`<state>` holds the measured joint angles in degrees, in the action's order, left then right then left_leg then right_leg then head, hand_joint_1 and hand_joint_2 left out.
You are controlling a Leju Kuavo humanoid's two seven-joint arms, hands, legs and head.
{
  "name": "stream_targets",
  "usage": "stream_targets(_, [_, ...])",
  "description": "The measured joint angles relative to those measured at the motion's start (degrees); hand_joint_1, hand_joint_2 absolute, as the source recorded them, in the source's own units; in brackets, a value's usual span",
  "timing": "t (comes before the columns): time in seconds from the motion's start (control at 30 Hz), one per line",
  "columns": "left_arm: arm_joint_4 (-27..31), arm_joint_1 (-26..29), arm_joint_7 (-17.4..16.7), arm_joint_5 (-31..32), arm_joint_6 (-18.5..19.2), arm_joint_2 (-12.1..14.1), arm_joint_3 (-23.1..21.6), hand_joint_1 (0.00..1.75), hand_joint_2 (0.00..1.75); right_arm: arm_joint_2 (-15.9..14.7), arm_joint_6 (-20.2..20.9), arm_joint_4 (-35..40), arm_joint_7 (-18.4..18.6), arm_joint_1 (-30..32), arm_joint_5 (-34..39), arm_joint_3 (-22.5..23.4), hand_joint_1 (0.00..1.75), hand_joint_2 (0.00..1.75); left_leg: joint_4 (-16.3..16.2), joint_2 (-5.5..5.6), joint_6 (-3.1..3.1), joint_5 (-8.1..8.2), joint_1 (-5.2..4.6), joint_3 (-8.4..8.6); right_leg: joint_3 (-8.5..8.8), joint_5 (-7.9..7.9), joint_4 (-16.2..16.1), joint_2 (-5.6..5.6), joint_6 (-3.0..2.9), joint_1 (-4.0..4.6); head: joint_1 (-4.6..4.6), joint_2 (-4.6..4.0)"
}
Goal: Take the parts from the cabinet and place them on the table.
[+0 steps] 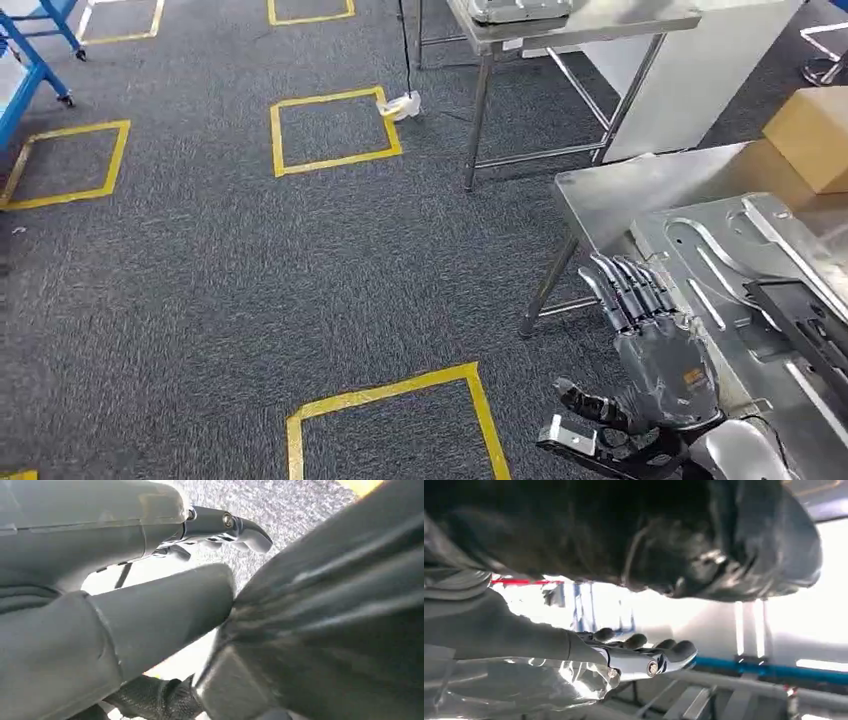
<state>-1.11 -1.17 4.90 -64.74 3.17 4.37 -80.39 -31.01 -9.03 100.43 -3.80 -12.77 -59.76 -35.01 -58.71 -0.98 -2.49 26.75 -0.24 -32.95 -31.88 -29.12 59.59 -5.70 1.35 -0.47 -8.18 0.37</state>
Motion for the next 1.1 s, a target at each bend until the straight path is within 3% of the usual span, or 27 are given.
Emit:
stream_targets(0.03, [0.0,-0.18,-0.02,0.0,0.06,-0.05,0.0,0.0,0.0,0.13,-0.04,-0.11,-0.04,0.37,0.22,-0.11,0.0,0.0,0.09,0.5,-0.24,-0.14,-0.03,-0.06,-0.6,-1.27,1.61,2.59,0.17,-0.22,-0.02,0.0])
stream_targets(0.07, [0.0,-0.35,-0.11,0.0,0.15,-0.05,0.0,0.0,0.0,0.17,-0.09,-0.22,-0.04,0.88,0.38,-0.18,0.0,0.0,0.09,0.96,-0.53,-0.24,-0.02,-0.17,-2.35,-3.48,5.2,4.3,0.2,-0.28,0.04,0.0])
stream_targets(0.13, [0.0,-0.41,-0.11,0.0,0.28,-0.09,-0.02,0.0,0.0,0.74,-0.02,-0.99,0.07,2.14,1.19,-0.61,0.0,0.0,0.08,2.22,-0.72,-0.31,-0.14,-0.34,-6.75,-7.23,14.02,5.36,0.3,-0.26,0.02,0.0])
stream_targets(0.17, [0.0,-0.41,-0.11,0.0,0.35,-0.09,-0.02,0.0,0.0,1.37,0.11,-1.59,0.07,2.79,1.68,-0.85,0.0,0.0,0.06,2.89,-0.78,-0.35,-0.22,-0.37,-8.26,-7.55,16.74,5.48,0.27,-0.26,0.02,0.0])
stream_targets(0.2, [0.0,-0.42,-0.13,0.0,0.42,-0.09,-0.02,0.0,0.0,1.93,0.22,-2.04,0.11,3.36,2.08,-1.05,0.0,0.0,0.06,3.66,-0.78,-0.36,-0.26,-0.33,-8.28,-6.37,16.43,5.53,0.16,-0.25,0.02,0.0])
stream_targets(0.27, [0.0,-0.51,-0.11,0.0,0.46,-0.09,-0.02,0.0,0.0,3.15,0.39,-2.95,0.28,4.14,3.22,-1.31,0.0,0.0,0.02,5.08,-0.77,-0.36,-0.26,-0.06,-4.75,-1.35,8.88,6.03,-0.34,-0.24,0.02,0.0])
stream_targets(0.3, [0.0,-0.61,-0.11,0.0,0.48,-0.11,-0.02,0.0,0.0,3.83,0.55,-3.54,0.44,4.46,3.74,-1.4,0.0,0.0,0.02,5.7,-0.74,-0.35,-0.25,0.12,-2.23,1.22,3.72,7.36,-0.65,-0.25,0.02,0.0])
stream_targets(0.33, [0.0,-0.74,-0.11,0.0,0.52,-0.31,-0.02,0.0,0.0,4.48,0.63,-4.29,0.61,4.9,4.25,-1.49,0.0,0.0,0.02,6.29,-0.61,-0.37,-0.05,-0.07,-0.7,1.18,0.53,10.77,-1.01,-0.37,0.02,0.0])
stream_targets(0.37, [0.0,-1.13,-0.13,0.0,0.59,-0.31,-0.02,0.0,0.0,5.12,0.68,-4.97,0.72,5.54,4.73,-1.53,0.0,0.0,-0.28,6.98,-0.24,-0.44,-0.24,-0.42,-0.6,1.27,-0.54,11.18,-1.01,-0.36,-0.02,0.0])
stream_targets(0.47, [0.0,-0.9,-0.2,-0.04,0.72,-0.29,-0.02,0.0,0.0,7.26,1.68,-7.79,0.7,6.78,7.55,-1.55,0.0,0.0,0.3,8.81,1.1,-1.0,0.45,-0.79,-0.53,1.43,-0.67,9.34,-1.44,0.19,0.0,0.0])
stream_targets(0.5, [0.0,-0.96,-0.2,-0.02,0.72,-0.2,-0.02,0.0,0.0,8.26,1.68,-9.05,0.31,7.33,8.16,-1.55,0.0,0.0,0.09,8.97,1.45,-0.75,0.24,-0.91,0.0,1.9,-1.85,8.49,-2.0,-0.59,-0.02,0.02])
stream_targets(0.53, [0.02,-0.98,-0.22,-0.02,0.72,-0.16,-0.04,0.0,0.0,9.09,1.57,-10.59,-0.19,7.73,8.57,-1.55,0.0,0.0,-1.01,6.11,1.47,0.03,0.01,-1.16,0.53,1.99,-2.29,7.54,-2.21,-0.3,0.0,0.0])
stream_targets(0.57, [0.04,-1.06,-0.33,0.02,0.83,-0.13,-0.13,0.0,0.0,9.84,1.46,-12.2,-0.53,8.29,8.81,-1.55,0.0,0.0,-3.99,3.93,1.7,2.06,-0.02,-2.54,0.74,2.03,-2.47,6.82,-2.63,-0.25,-0.18,0.0])
stream_targets(0.63, [0.04,-1.0,-0.33,0.0,0.85,-0.02,-0.33,0.0,0.0,11.06,1.44,-14.9,-0.68,9.67,9.03,-1.55,0.0,0.0,-12.81,2.4,2.23,6.28,0.06,-6.95,0.72,1.84,-2.39,4.89,-2.88,0.0,-0.17,0.0])
stream_targets(0.67, [0.07,-0.91,-0.09,0.0,0.87,0.06,-0.33,0.0,0.0,11.39,1.44,-15.59,-0.79,9.94,9.1,-1.57,0.0,0.0,-15.92,2.26,2.48,7.22,0.11,-8.44,0.7,1.75,-2.37,4.0,-2.89,0.02,-0.17,0.0])
stream_targets(0.7, [0.11,-0.9,0.07,0.0,0.9,0.15,-0.33,0.0,0.0,11.63,1.44,-16.27,-0.79,9.93,9.12,-1.57,0.0,0.0,-16.38,2.25,2.6,6.73,0.15,-8.48,0.76,1.68,-2.35,3.31,-2.8,-0.01,-0.17,0.0])
stream_targets(0.73, [0.11,-0.9,0.0,0.0,0.87,0.17,-0.35,0.0,0.0,11.89,1.44,-16.94,-0.79,9.92,9.12,-1.57,0.0,0.0,-14.36,2.11,2.74,5.07,0.32,-7.25,0.85,1.58,-2.33,2.64,-2.71,-0.03,-0.2,0.0])
stream_targets(0.77, [0.11,-0.91,-0.11,0.0,0.87,0.22,-0.35,0.0,0.0,12.2,1.44,-17.53,-0.79,9.92,9.12,-1.57,0.0,0.0,-10.34,1.64,2.84,2.78,0.47,-4.97,0.95,1.44,-2.23,2.04,-2.61,-0.06,-0.17,0.0])
stream_targets(0.8, [0.11,-0.77,-0.31,0.07,0.87,0.26,-0.39,0.0,0.0,12.55,1.44,-17.93,-0.79,9.93,9.12,-1.57,0.0,0.0,-4.86,0.41,2.96,0.32,0.59,-1.95,1.04,1.19,-1.98,1.52,-2.42,-0.09,-0.2,0.0])
stream_targets(0.83, [0.11,-0.65,-0.39,0.09,0.87,0.26,-0.5,0.0,0.0,12.79,1.44,-18.21,-0.79,9.91,9.12,-1.57,0.0,0.0,-0.29,-2.35,3.05,-0.16,0.54,0.22,1.04,0.91,-1.62,1.15,-2.05,0.01,-0.17,0.0])
stream_targets(0.87, [0.17,-0.69,-0.44,0.11,0.87,0.24,-0.63,0.0,0.0,12.81,1.5,-18.48,-0.77,9.9,9.14,-1.57,0.0,0.0,0.25,-3.08,2.4,0.38,-0.19,0.62,0.87,0.61,-1.24,0.8,-1.69,0.44,-0.3,0.0])
stream_targets(0.9, [0.2,-0.69,-0.44,0.11,0.87,0.33,-0.77,0.0,0.0,12.83,1.73,-18.73,-0.66,9.94,9.23,-1.57,0.0,0.0,0.21,-2.04,1.59,0.2,0.0,0.36,0.83,0.61,-1.23,0.47,-1.51,0.47,-0.17,0.02])
stream_targets(0.97, [0.24,-0.53,-0.5,0.11,0.87,0.33,-0.87,0.0,0.0,13.63,2.3,-20.03,0.11,10.07,9.73,-1.57,0.0,0.0,0.24,-1.03,1.06,0.12,-0.27,0.15,1.07,0.63,-1.44,-0.64,-1.14,0.48,-0.17,0.0])
stream_targets(1.0, [0.28,-0.59,-0.57,0.11,0.87,0.37,-0.9,0.0,0.0,14.07,2.38,-21.37,0.28,10.18,10.14,-1.57,0.0,1.75,0.78,-0.45,0.55,-0.18,-0.14,0.35,1.19,0.37,-1.35,-1.09,-0.76,0.44,-0.2,0.02])
stream_targets(1.03, [0.39,-0.56,-0.66,0.13,0.85,0.37,-0.92,0.0,0.0,14.45,1.95,-22.87,0.26,10.4,10.77,-1.6,0.0,1.75,1.04,0.02,0.11,-0.48,0.09,0.51,1.14,-0.44,-0.4,1.06,-0.33,-0.02,-0.15,0.0])
stream_targets(1.07, [0.57,-0.71,-0.81,0.2,0.81,0.48,-0.94,0.0,0.0,15.0,1.05,-24.84,0.24,10.67,11.75,-1.6,0.0,1.75,1.14,0.51,-0.17,-0.61,0.12,0.48,-0.12,-2.35,2.05,3.46,-0.25,-0.08,-0.22,0.02])
stream_targets(1.1, [0.89,-0.89,-0.96,0.41,0.66,0.52,-0.96,0.0,0.0,15.6,-0.08,-28.06,0.17,10.96,13.11,-1.6,0.0,1.75,1.14,1.04,-0.4,-0.69,0.13,0.38,-2.14,-4.77,6.32,4.71,-0.19,-0.09,-0.15,0.0])
